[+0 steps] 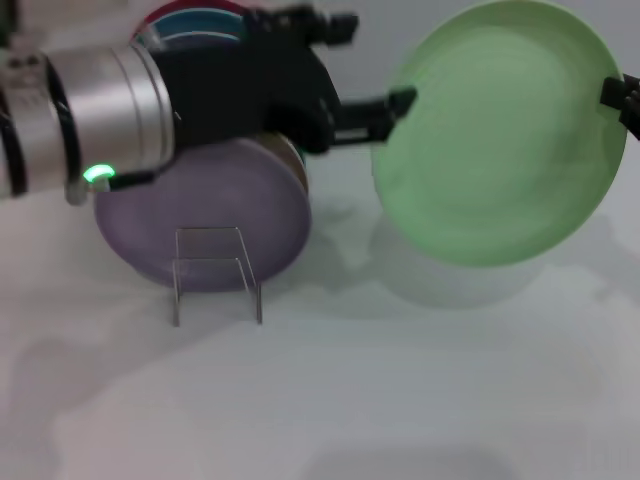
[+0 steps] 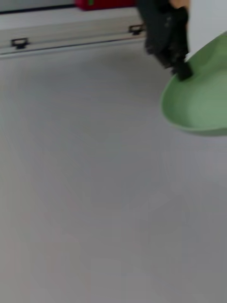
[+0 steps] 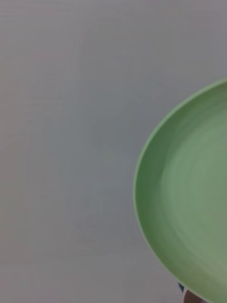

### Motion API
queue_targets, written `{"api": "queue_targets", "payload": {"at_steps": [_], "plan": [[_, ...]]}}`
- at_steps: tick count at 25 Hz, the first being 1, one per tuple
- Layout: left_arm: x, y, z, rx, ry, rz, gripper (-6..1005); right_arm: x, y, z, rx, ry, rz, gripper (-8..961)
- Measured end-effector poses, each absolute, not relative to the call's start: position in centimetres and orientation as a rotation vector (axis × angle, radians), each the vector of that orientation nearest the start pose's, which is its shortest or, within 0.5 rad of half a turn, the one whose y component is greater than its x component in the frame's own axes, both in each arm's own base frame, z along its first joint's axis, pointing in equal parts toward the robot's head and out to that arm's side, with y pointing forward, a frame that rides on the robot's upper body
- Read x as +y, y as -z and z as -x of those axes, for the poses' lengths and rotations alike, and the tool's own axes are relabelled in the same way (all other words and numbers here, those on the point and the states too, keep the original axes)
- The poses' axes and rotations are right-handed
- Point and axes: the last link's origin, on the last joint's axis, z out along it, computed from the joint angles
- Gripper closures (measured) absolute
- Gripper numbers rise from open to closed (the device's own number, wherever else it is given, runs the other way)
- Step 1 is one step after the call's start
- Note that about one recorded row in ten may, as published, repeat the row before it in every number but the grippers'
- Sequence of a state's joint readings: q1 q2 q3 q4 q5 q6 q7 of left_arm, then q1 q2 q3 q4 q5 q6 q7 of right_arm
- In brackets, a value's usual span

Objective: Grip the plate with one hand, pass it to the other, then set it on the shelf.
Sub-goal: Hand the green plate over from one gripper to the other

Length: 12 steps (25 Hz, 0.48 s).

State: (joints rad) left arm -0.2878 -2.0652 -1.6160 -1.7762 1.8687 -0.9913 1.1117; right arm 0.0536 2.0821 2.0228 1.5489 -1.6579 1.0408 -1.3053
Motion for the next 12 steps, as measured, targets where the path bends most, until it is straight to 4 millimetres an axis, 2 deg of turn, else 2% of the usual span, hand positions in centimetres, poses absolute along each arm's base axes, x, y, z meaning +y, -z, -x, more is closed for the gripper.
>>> {"api": "queue_targets", "payload": {"at_steps": [1, 6, 12], "plan": [[32.7, -3.4, 6.7, -0.064, 0.584, 2.523, 244, 32.0, -11.7, -22.7, 0.549, -0.63, 2.122, 934], [33.4, -2.6, 7.0, -0.1, 0.535, 2.541, 247, 31.5, -11.4, -22.5, 0.557, -0.681, 2.146, 934], [33.9, -2.3, 7.4, -0.144, 0.523, 2.559, 251, 31.0, -11.3, -22.6, 0.556, -0.702, 2.16, 934]]}}
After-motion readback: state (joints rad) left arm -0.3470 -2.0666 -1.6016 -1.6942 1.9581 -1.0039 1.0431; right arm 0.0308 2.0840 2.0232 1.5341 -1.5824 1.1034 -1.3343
